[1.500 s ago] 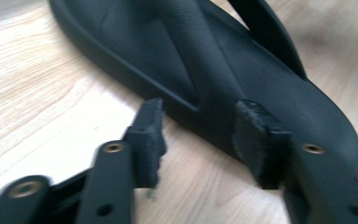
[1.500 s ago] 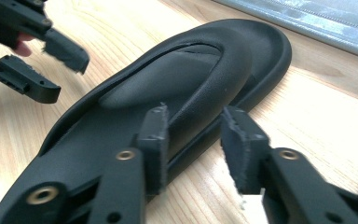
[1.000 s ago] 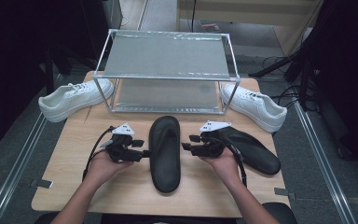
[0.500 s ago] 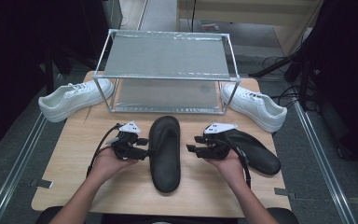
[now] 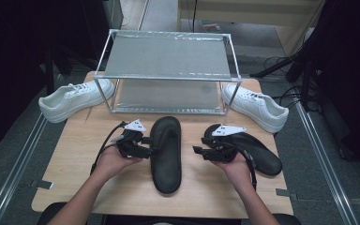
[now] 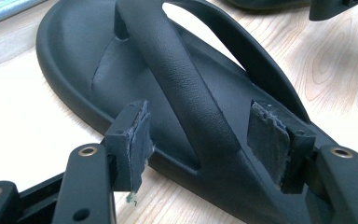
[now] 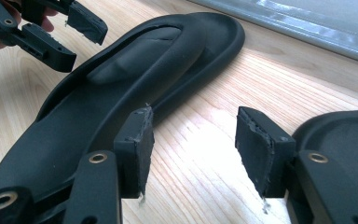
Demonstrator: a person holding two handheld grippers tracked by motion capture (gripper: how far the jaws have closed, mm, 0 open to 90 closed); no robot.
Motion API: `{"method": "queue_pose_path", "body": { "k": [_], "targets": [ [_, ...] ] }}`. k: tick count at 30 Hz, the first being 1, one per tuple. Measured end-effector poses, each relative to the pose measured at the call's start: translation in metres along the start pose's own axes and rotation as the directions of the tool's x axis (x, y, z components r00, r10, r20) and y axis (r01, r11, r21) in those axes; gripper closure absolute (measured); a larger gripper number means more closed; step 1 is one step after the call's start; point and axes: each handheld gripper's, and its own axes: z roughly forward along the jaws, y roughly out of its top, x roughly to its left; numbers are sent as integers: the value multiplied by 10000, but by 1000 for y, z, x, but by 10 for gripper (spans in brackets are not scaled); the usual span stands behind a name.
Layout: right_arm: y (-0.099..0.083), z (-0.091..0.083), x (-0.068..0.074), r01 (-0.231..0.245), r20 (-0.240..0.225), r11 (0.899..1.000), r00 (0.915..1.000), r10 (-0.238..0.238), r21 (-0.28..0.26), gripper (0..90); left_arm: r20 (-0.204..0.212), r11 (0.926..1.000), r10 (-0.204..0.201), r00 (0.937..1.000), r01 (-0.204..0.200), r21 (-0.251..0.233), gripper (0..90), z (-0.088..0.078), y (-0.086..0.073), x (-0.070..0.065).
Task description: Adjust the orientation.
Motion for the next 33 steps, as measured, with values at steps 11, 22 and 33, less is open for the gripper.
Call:
{"method": "queue_pose_path", "body": {
  "k": [11,22,33],
  "targets": [
    [-6,-11,-5,-121,231,9998,9997,125,-145,473,130,10000,23,9999,-23,26,394,6,7,2],
    [-15,-27,-12,-420,497,9986,9978,435,-310,468,343,9998,189,9992,-187,-39,393,13,14,4],
    [-24,-46,-21,-696,794,9966,9942,729,-436,467,437,9997,255,9987,-256,19,392,18,22,4]
  ]
}}
